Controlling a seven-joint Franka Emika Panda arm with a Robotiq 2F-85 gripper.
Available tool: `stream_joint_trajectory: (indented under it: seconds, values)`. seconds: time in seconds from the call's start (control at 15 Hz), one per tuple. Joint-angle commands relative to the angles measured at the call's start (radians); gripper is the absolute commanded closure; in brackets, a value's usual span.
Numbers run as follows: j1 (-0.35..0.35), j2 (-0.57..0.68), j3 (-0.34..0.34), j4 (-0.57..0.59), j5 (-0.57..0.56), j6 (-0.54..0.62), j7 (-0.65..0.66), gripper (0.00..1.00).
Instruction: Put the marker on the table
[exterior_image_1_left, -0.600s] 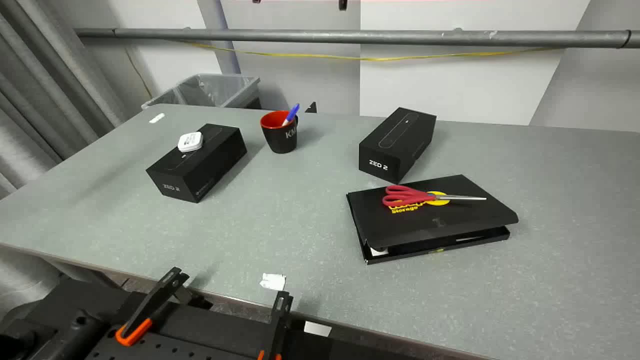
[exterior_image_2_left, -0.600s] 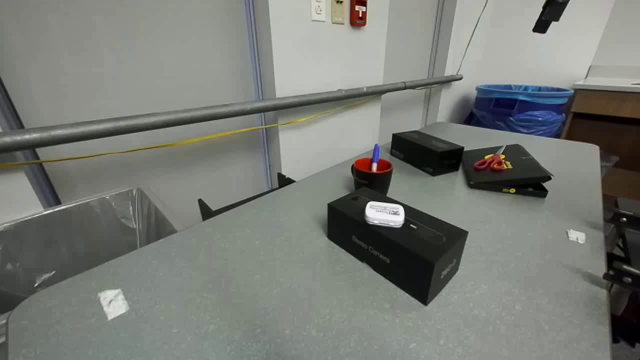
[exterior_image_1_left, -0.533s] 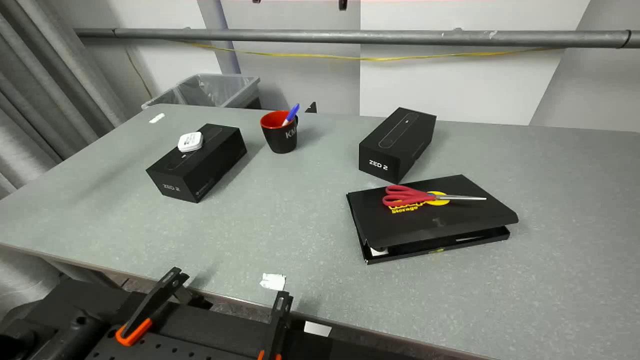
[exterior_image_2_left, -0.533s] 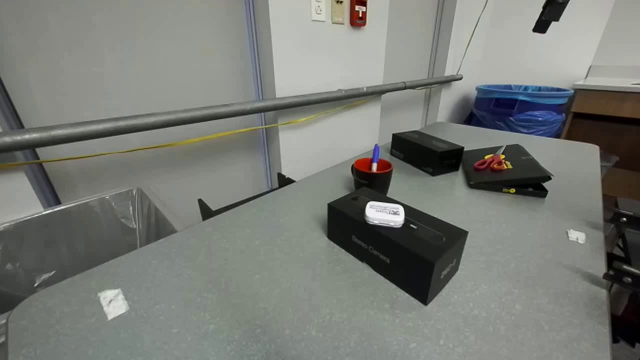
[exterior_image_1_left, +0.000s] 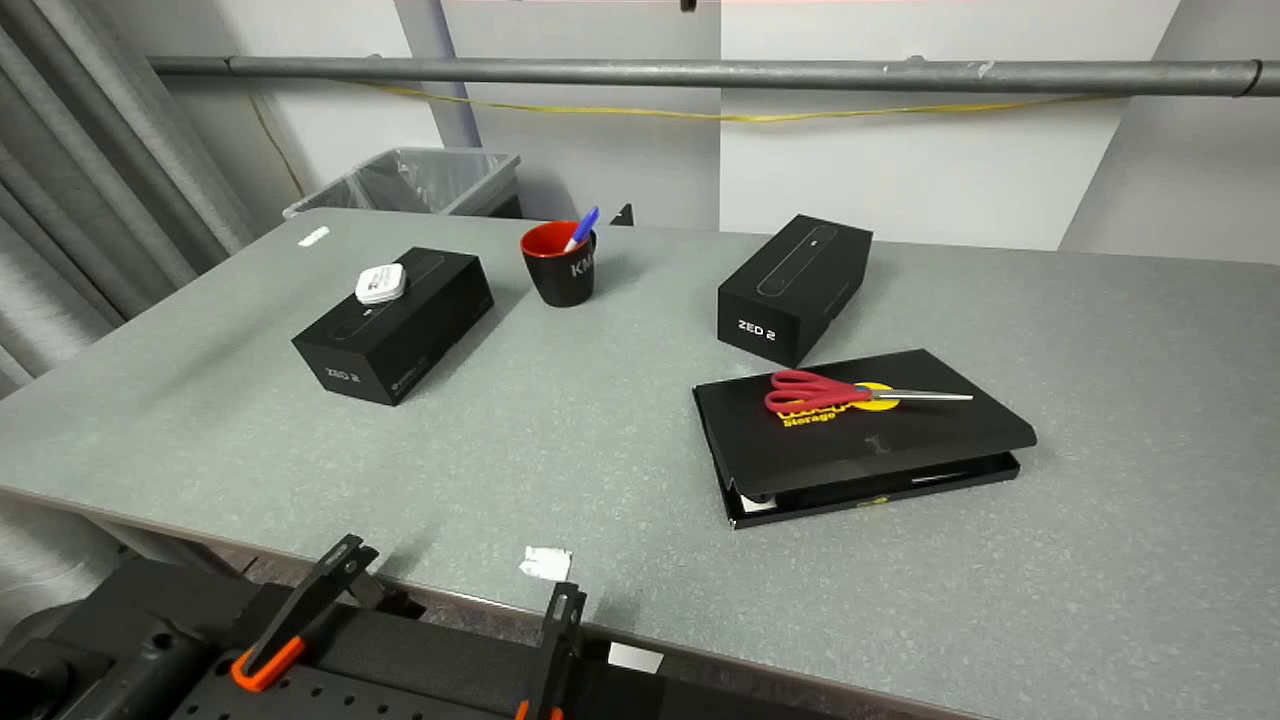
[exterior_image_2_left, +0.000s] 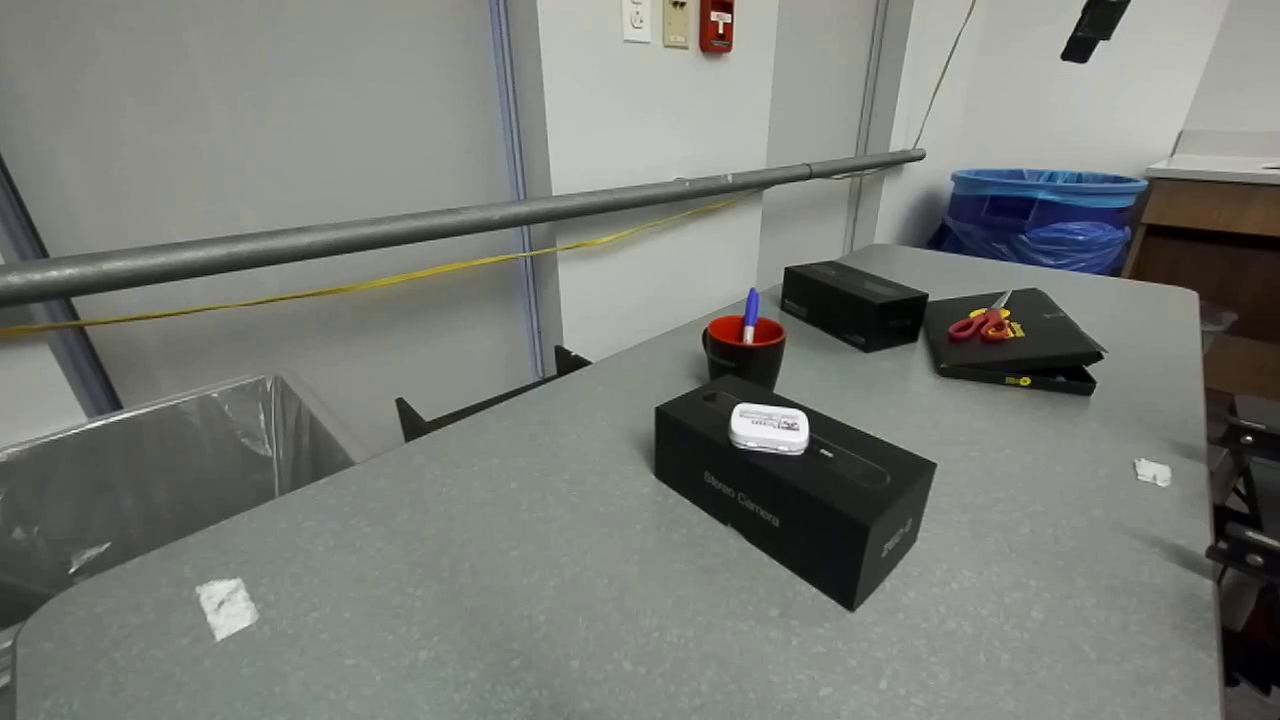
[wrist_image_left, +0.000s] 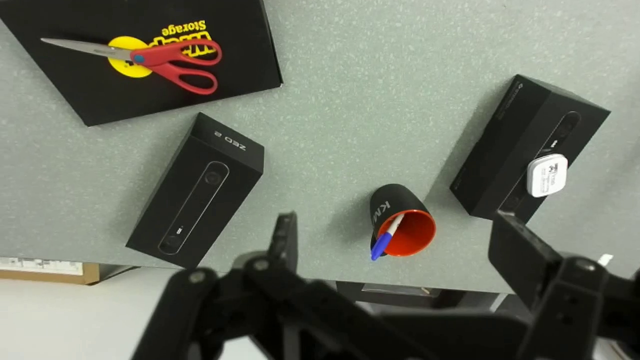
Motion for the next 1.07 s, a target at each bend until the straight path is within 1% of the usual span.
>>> stream_joint_trajectory:
  seconds: [0.0,0.07,0.27,0.4,0.53,0.6,0.67,0.73,1.0]
  values:
    - [-0.003,0.065,0.074,-0.011,0.069,0.159,0.110,0.00]
    - [0.015,0.104,0.104,-0.015,0.098,0.248,0.156,0.00]
    - [0.040,0.225,0.200,0.000,0.138,0.453,0.286,0.00]
    - [0.026,0.311,0.277,0.013,0.105,0.614,0.414,0.00]
    - [0.001,0.378,0.333,0.027,0.062,0.712,0.526,0.00]
    - [-0.002,0.397,0.346,0.030,0.051,0.737,0.560,0.00]
    - [0.021,0.385,0.337,0.027,0.089,0.709,0.537,0.00]
    - [0.020,0.365,0.335,0.001,0.081,0.701,0.509,0.00]
    - [0.019,0.384,0.340,0.017,0.083,0.701,0.521,0.00]
